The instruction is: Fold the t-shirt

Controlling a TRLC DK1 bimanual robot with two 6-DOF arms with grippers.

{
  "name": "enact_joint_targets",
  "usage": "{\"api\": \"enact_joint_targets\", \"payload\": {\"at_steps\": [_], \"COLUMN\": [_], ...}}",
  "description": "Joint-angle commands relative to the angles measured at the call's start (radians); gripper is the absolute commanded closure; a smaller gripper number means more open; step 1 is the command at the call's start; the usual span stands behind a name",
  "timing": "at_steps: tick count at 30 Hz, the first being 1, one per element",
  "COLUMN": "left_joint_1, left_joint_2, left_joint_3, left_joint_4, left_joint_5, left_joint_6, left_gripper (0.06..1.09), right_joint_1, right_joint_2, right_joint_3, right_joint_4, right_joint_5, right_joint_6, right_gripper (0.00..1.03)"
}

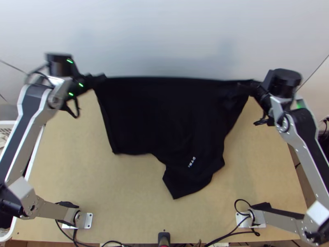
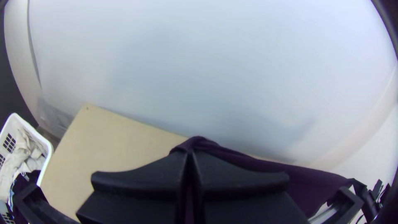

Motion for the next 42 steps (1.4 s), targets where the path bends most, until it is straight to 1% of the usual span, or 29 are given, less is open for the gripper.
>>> {"api": "enact_joint_targets", "payload": {"at_steps": [1,5,7,12,15,17,20,26,29,31,32,36,37,38,40,42], "left_joint_1": [0.044,0.042,0.038,0.032,0.030,0.012,0.004,-0.007,-0.008,-0.008,-0.007,-0.005,-0.005,-0.004,-0.011,-0.014], "left_joint_2": [-0.033,-0.057,-0.099,-0.214,-0.283,-0.324,-0.378,-0.465,-0.505,-0.531,-0.542,-0.556,-0.556,-0.554,-0.560,-0.596], "left_joint_3": [0.267,0.397,0.409,0.409,0.409,0.409,0.406,0.405,0.406,0.406,0.406,0.385,0.369,0.346,0.239,0.066], "left_joint_4": [-0.043,-0.046,-0.017,0.000,-0.009,-0.032,-0.091,-0.176,-0.227,-0.282,-0.321,-0.520,-0.561,-0.615,-0.666,-0.615], "left_joint_5": [-0.093,-0.119,-0.119,-0.122,-0.120,-0.120,-0.119,-0.111,-0.093,-0.073,-0.056,0.052,0.085,0.147,0.191,0.214], "left_joint_6": [0.072,0.128,0.175,0.266,0.338,0.382,0.395,0.395,0.395,0.395,0.393,0.326,0.309,0.293,0.269,0.253], "left_gripper": [1.05,1.05,1.05,1.05,1.05,1.05,1.05,1.05,1.05,1.05,1.05,1.05,1.05,1.05,1.05,1.05], "right_joint_1": [0.083,0.156,0.202,0.389,0.482,0.536,0.571,0.590,0.590,0.590,0.587,0.562,0.562,0.560,0.557,0.556], "right_joint_2": [-0.092,-0.126,-0.149,-0.214,-0.246,-0.266,-0.303,-0.389,-0.436,-0.476,-0.497,-0.570,-0.580,-0.589,-0.614,-0.642], "right_joint_3": [0.150,0.253,0.279,0.273,0.273,0.281,0.281,0.282,0.282,0.282,0.282,0.261,0.245,0.227,0.156,0.046], "right_joint_4": [-0.003,0.020,0.070,0.285,0.363,0.374,0.394,0.412,0.397,0.316,0.251,-0.117,-0.198,-0.279,-0.398,-0.447], "right_joint_5": [0.146,0.229,0.280,0.442,0.511,0.557,0.597,0.637,0.663,0.680,0.683,0.677,0.660,0.637,0.571,0.510], "right_joint_6": [-0.195,-0.316,-0.399,-0.695,-0.830,-0.890,-0.956,-1.078,-1.114,-1.092,-1.049,-0.773,-0.699,-0.624,-0.479,-0.363], "right_gripper": [1.00,1.00,1.00,1.00,1.00,1.00,1.00,1.00,1.00,1.00,1.00,1.00,1.00,1.00,1.00,1.00]}}
